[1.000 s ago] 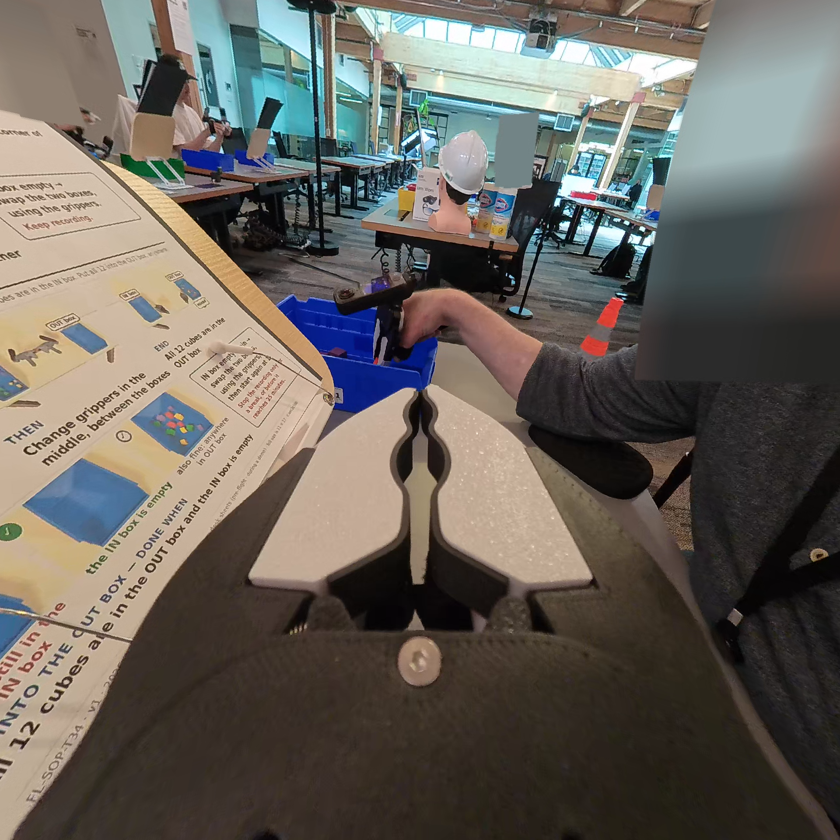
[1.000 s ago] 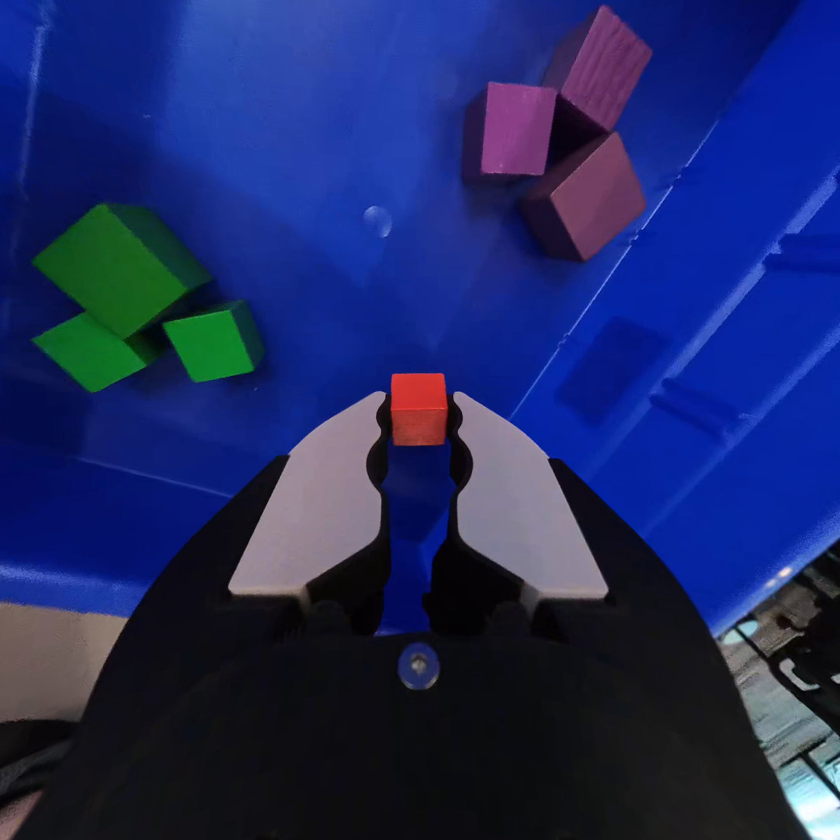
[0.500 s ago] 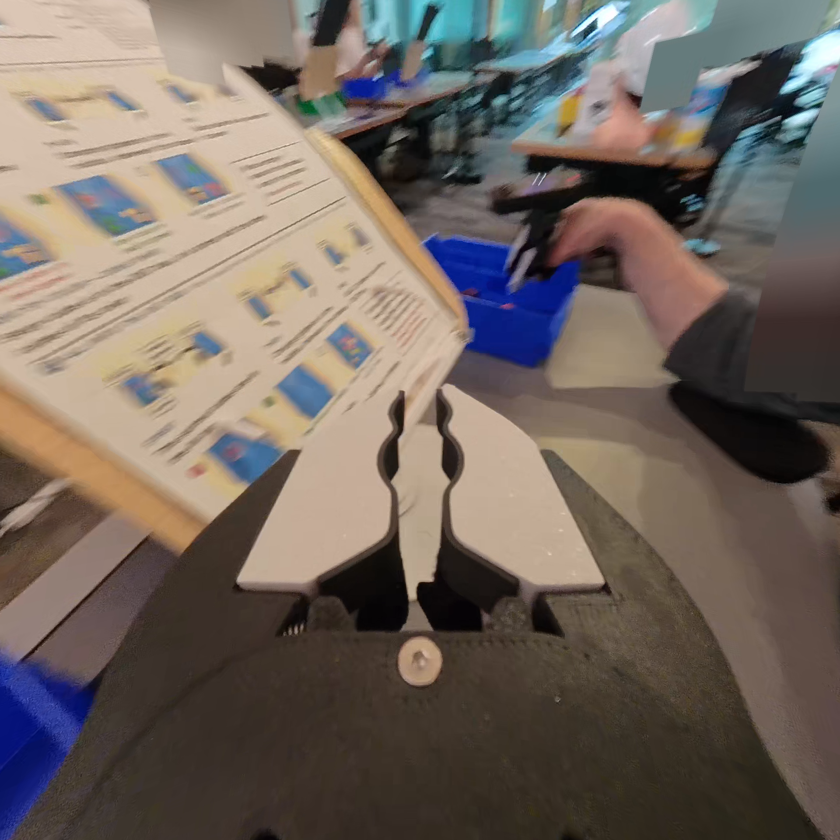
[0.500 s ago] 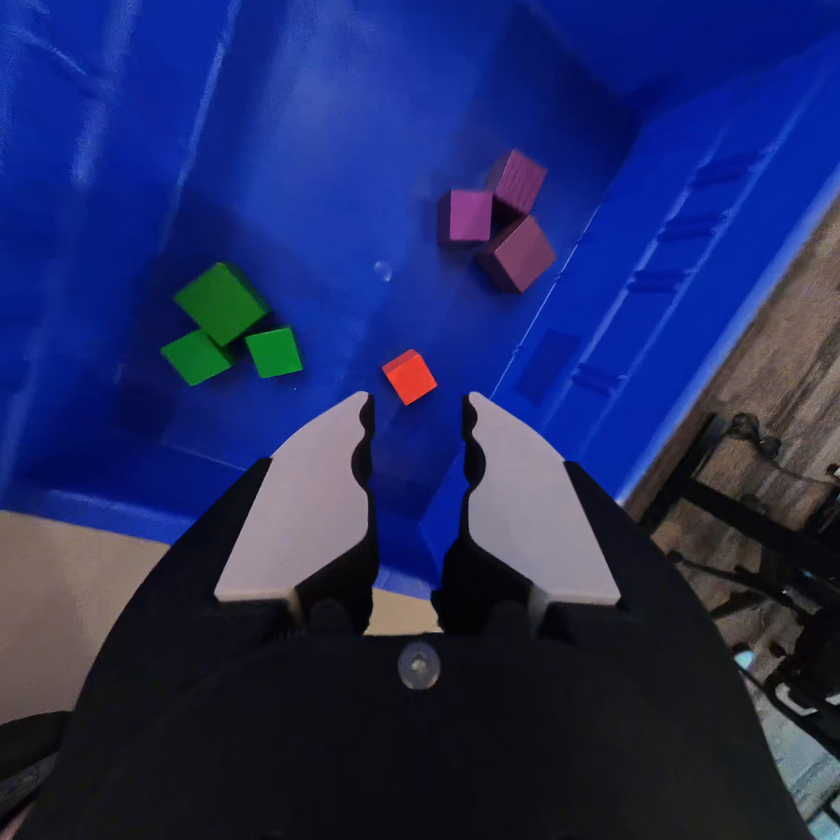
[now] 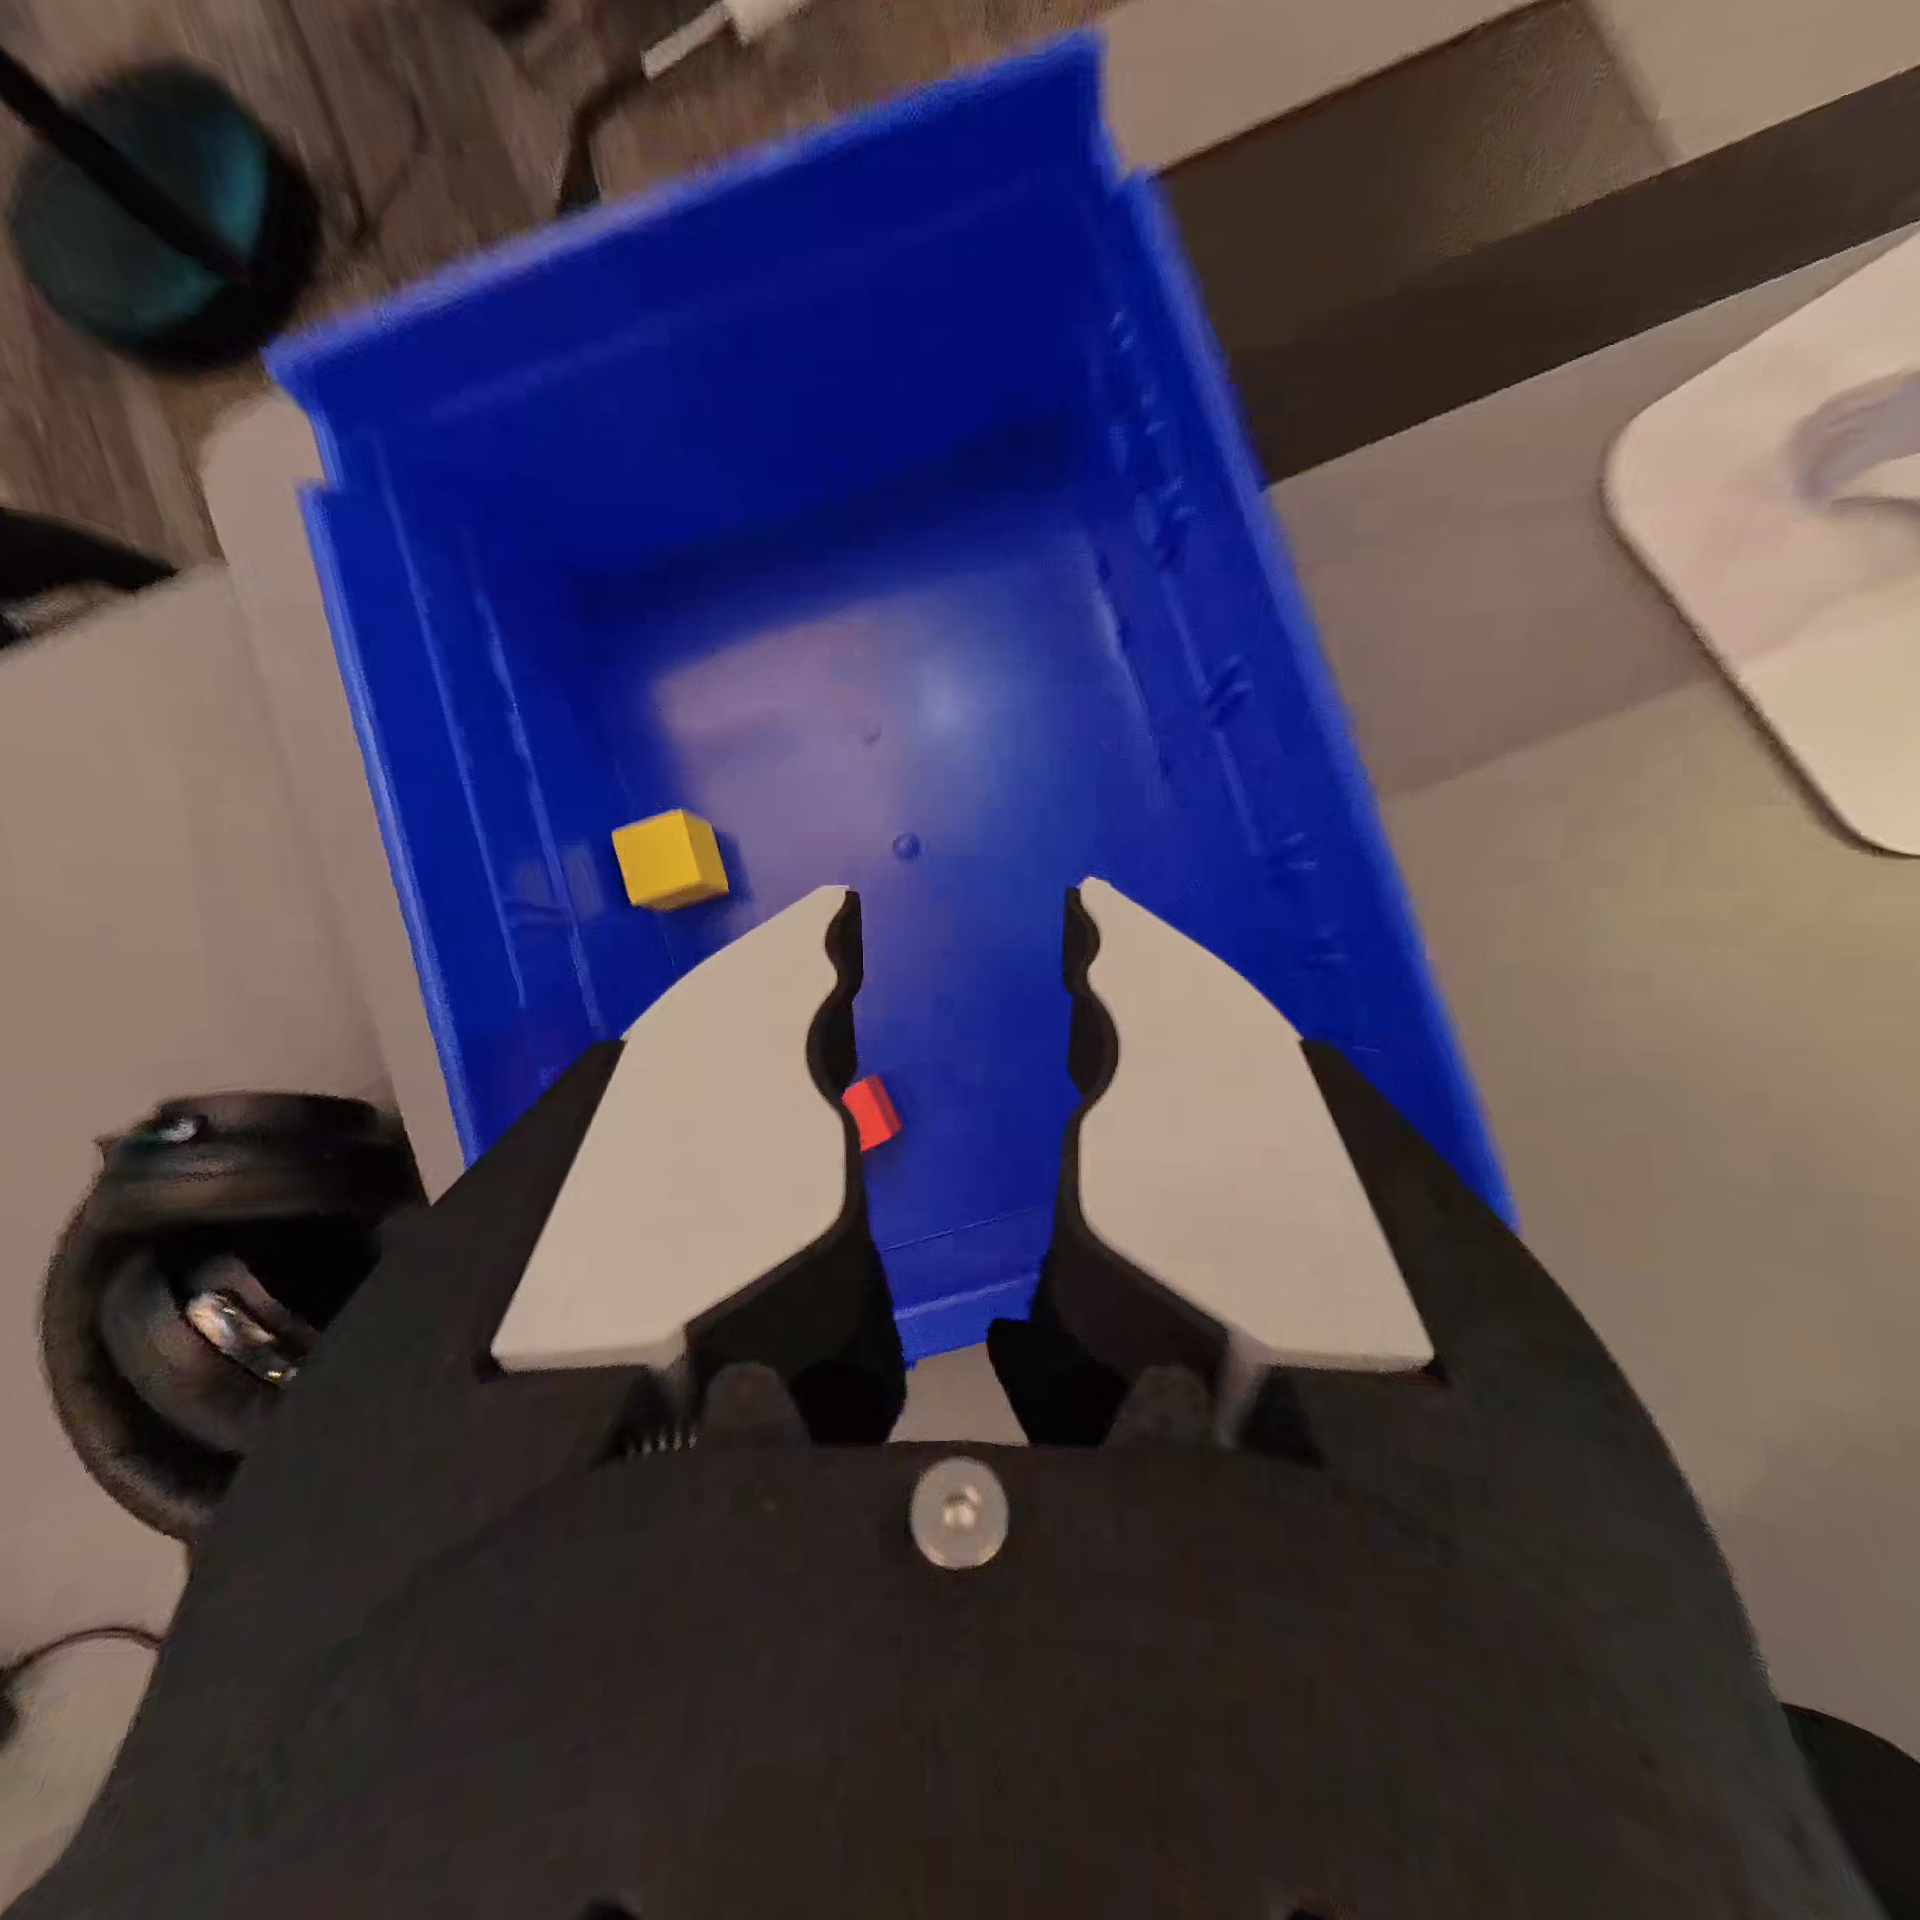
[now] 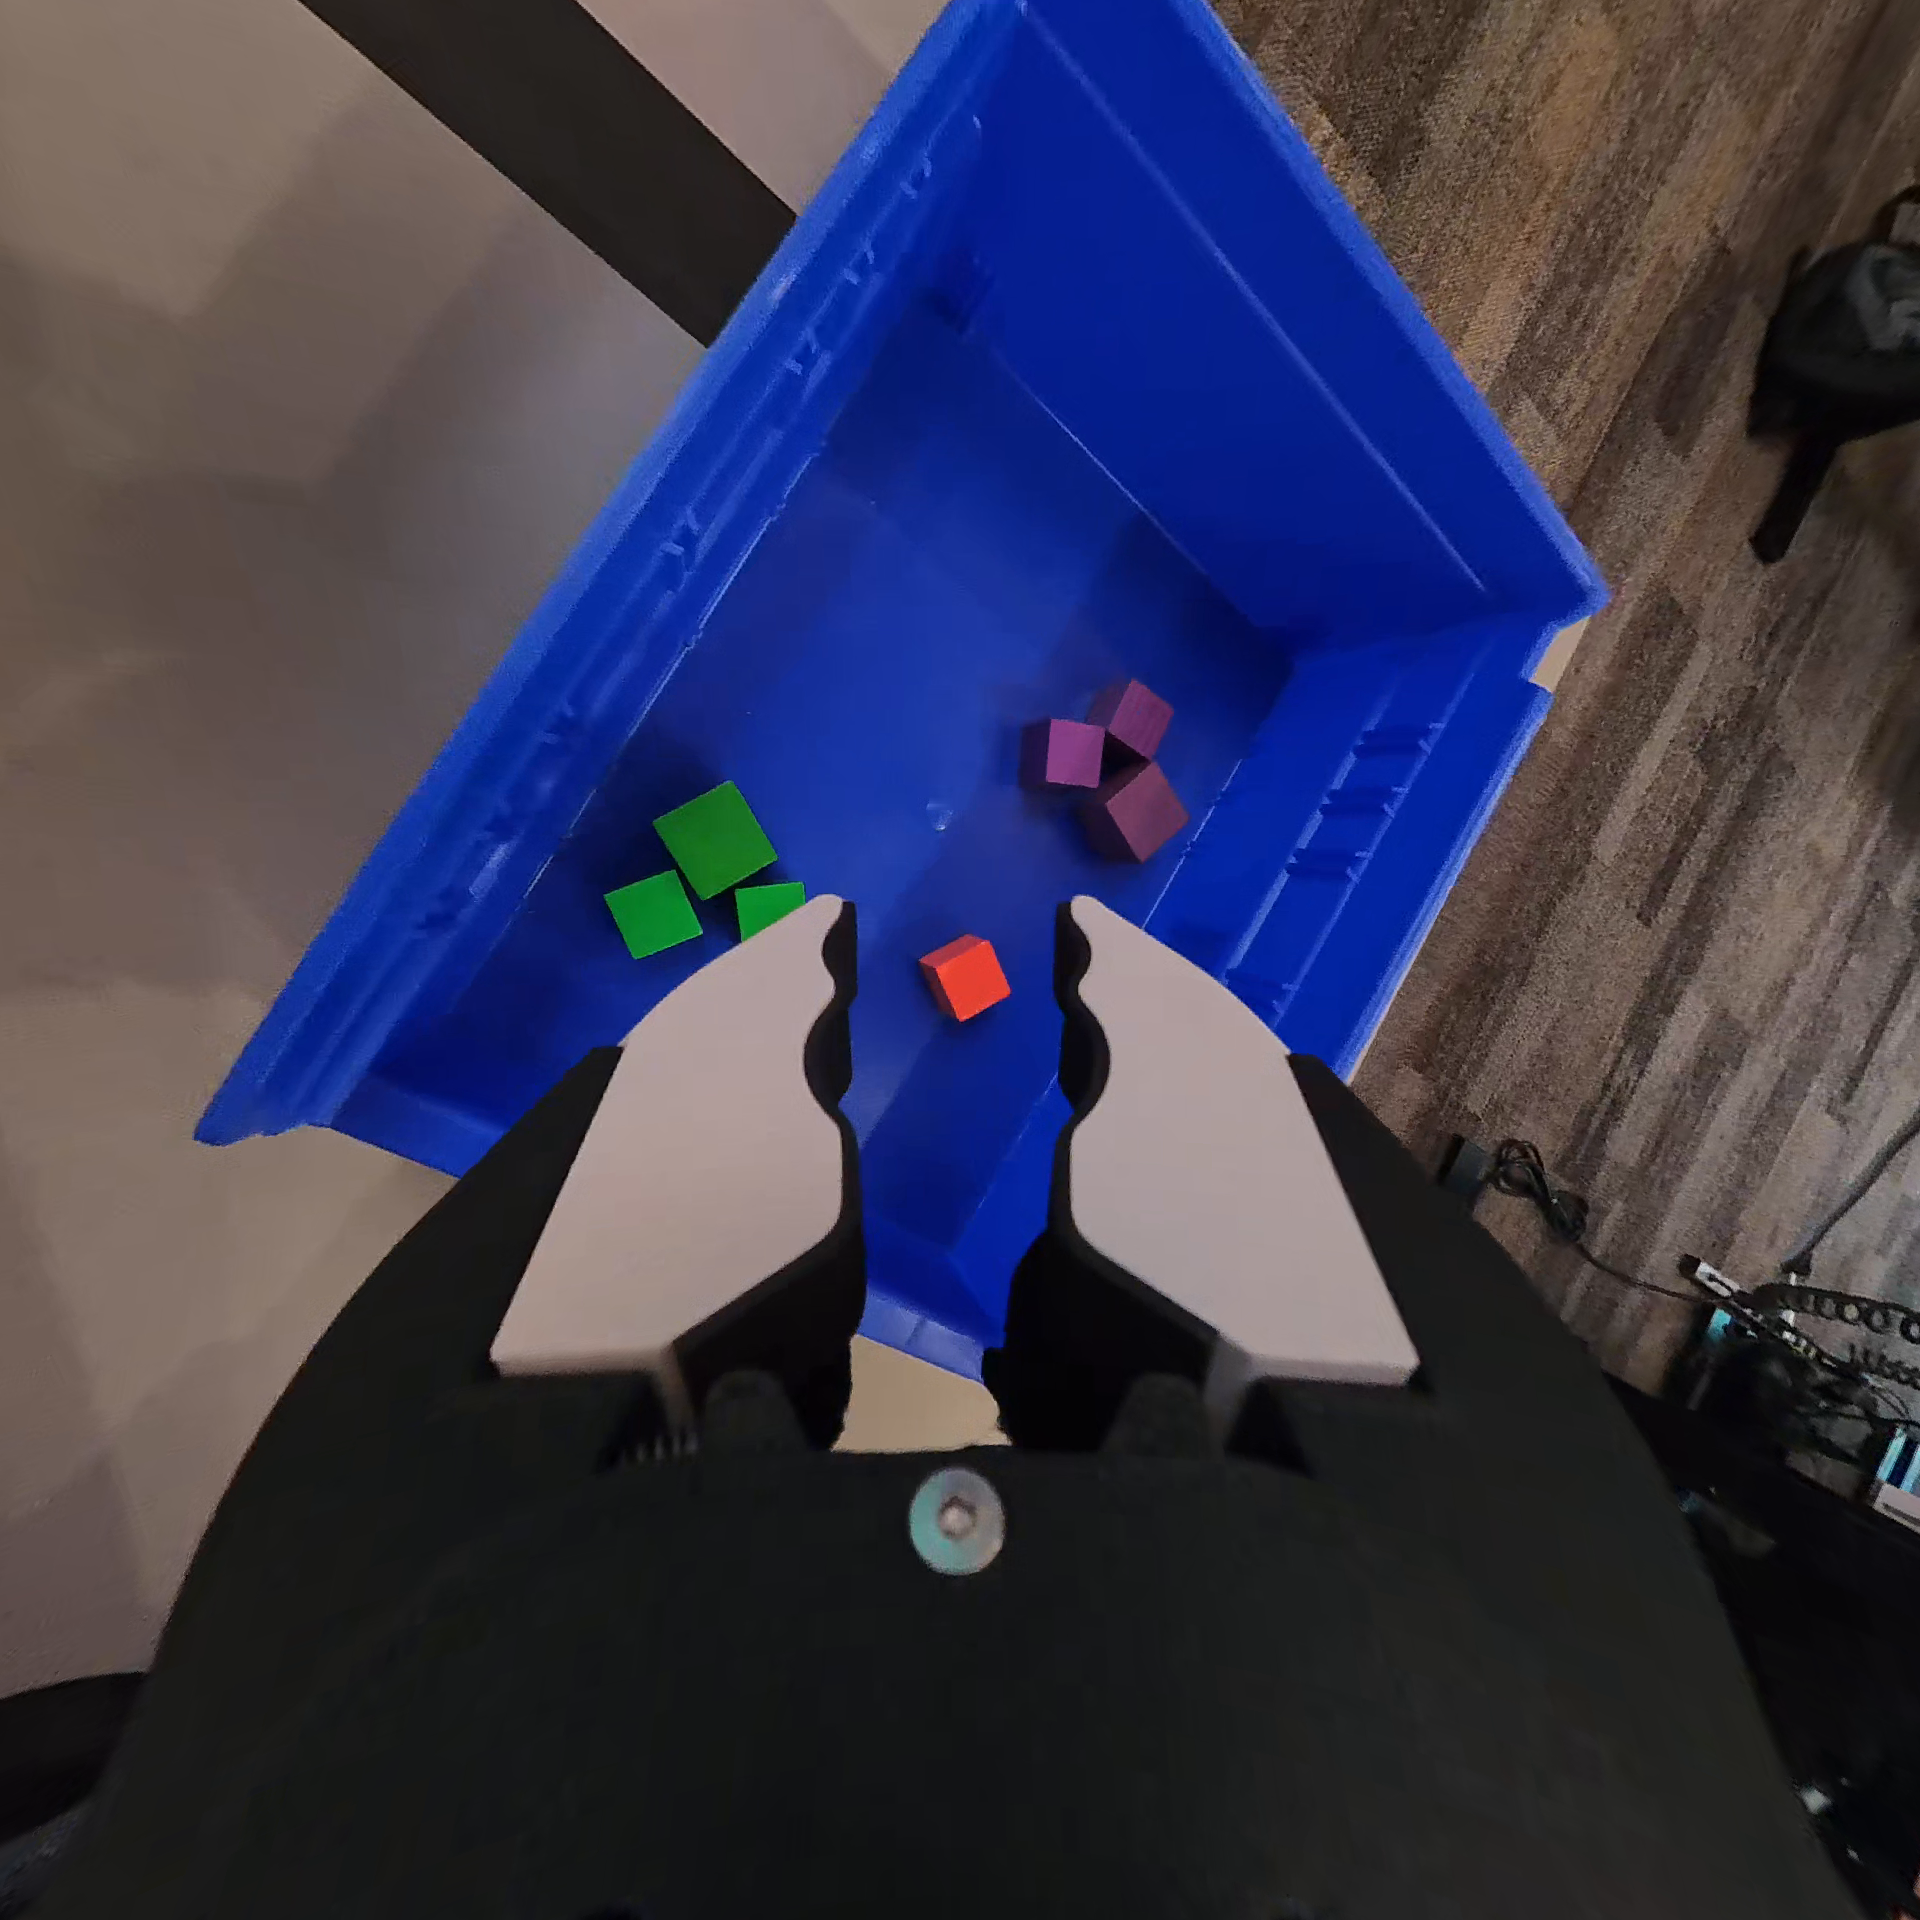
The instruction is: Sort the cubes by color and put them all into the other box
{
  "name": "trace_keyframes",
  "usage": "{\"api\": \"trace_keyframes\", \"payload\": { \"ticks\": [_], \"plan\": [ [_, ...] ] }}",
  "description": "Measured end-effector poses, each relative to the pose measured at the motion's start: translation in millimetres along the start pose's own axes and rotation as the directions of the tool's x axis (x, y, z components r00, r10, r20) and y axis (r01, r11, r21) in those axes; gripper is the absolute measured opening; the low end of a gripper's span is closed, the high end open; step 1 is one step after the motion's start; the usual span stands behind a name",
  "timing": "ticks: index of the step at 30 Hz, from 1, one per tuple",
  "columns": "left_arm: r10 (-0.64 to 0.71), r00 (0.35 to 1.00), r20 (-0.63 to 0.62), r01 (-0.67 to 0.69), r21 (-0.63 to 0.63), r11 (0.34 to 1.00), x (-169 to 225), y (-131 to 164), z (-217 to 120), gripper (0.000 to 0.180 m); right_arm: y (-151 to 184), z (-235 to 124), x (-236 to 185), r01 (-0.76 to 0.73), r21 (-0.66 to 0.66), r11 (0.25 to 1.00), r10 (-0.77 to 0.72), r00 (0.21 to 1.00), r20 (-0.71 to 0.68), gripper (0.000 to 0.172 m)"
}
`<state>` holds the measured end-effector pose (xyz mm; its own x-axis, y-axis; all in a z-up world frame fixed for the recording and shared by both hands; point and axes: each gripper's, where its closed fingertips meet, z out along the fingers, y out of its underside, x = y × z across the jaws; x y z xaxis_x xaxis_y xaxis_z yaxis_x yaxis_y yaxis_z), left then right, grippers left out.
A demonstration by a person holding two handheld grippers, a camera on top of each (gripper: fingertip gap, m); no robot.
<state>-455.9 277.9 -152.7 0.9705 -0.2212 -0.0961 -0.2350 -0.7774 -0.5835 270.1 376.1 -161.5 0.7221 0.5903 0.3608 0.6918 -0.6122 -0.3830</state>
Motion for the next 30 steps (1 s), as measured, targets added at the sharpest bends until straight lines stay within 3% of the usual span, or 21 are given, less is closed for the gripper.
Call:
{"api": "trace_keyframes", "payload": {
  "ticks": [6,9,15,30],
  "plan": [
    [-0.114,0.99,0.078,0.128,-0.213,0.969,-38.8,53.3,55.3,0.042,-8.8,2.5,-14.4,0.043,0.015,0.999,-0.043,0.998,0.038,0.037],
    [-0.14,0.979,0.148,0.172,-0.236,0.956,-50.6,61.1,64.9,0.045,-12.8,3.4,-19.9,0.063,0.019,0.998,-0.063,0.997,0.044,0.037],
    [-0.147,0.973,0.176,0.198,-0.321,0.926,-57.5,83.9,84.0,0.044,-21.6,3.9,-30.5,0.102,0.037,0.994,-0.104,0.993,0.058,0.037],
    [-0.126,0.957,0.261,0.208,-0.318,0.925,-72.1,87.4,100.5,0.039,-28.3,1.7,-38.0,0.131,0.053,0.99,-0.134,0.989,0.06,0.037]
  ]
}}
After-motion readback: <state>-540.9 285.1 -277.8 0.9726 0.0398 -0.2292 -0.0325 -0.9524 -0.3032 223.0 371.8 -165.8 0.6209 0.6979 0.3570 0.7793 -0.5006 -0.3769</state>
